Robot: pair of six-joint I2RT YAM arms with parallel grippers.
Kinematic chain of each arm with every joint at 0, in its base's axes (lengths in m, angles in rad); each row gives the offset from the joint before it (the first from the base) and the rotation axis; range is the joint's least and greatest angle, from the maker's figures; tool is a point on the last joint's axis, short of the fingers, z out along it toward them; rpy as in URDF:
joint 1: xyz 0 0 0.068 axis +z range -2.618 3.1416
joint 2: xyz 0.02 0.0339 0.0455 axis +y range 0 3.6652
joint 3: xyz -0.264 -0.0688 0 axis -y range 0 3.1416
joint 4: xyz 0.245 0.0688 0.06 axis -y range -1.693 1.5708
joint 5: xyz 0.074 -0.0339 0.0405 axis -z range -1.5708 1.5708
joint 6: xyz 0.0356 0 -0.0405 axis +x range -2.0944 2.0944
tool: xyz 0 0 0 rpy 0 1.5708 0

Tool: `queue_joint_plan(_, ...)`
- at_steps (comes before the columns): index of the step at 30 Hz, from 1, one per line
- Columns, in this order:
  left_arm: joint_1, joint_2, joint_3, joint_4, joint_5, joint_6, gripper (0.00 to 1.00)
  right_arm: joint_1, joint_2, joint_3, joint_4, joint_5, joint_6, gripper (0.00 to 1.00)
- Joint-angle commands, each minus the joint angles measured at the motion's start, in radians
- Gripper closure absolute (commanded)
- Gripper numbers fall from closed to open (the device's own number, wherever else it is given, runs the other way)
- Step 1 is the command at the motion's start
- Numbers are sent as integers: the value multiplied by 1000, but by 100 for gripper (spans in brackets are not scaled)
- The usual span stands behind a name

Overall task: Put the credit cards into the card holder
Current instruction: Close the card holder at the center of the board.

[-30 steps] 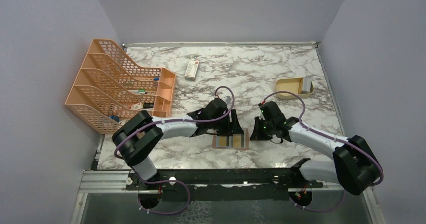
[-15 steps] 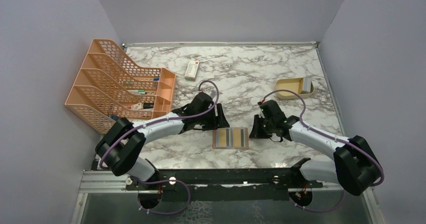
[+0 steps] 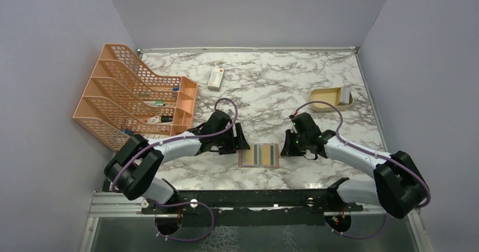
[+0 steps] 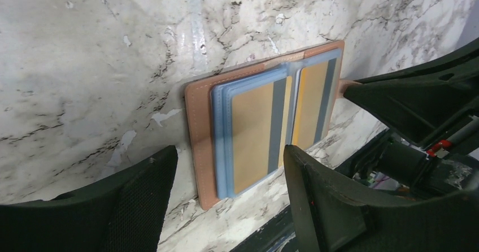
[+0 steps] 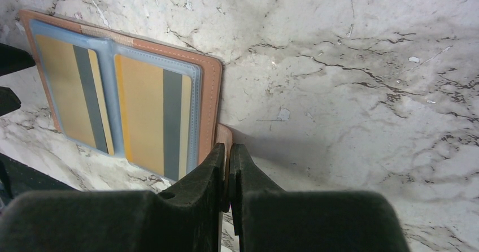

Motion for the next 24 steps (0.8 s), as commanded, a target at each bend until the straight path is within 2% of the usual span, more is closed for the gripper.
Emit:
queue_joint_plan(1, 3, 31, -61, 196, 96, -90, 28, 7, 3, 11, 33, -9, -9, 93)
queue_joint_plan(4, 2, 37, -81, 275, 138, -139, 29, 8, 7, -7, 52, -28, -1, 93)
queue_joint_plan(9, -4, 15, -62, 312, 179, -177, 32, 22, 19, -16, 88, -63, 13, 93)
queue_joint_plan(15, -19, -50, -29, 315, 193, -200, 33, 32, 38, -6, 103, -67, 15, 94)
queue_joint_plan(24, -85, -30, 21, 336, 192, -215, 34, 44, 59, 27, 102, -73, 5, 94)
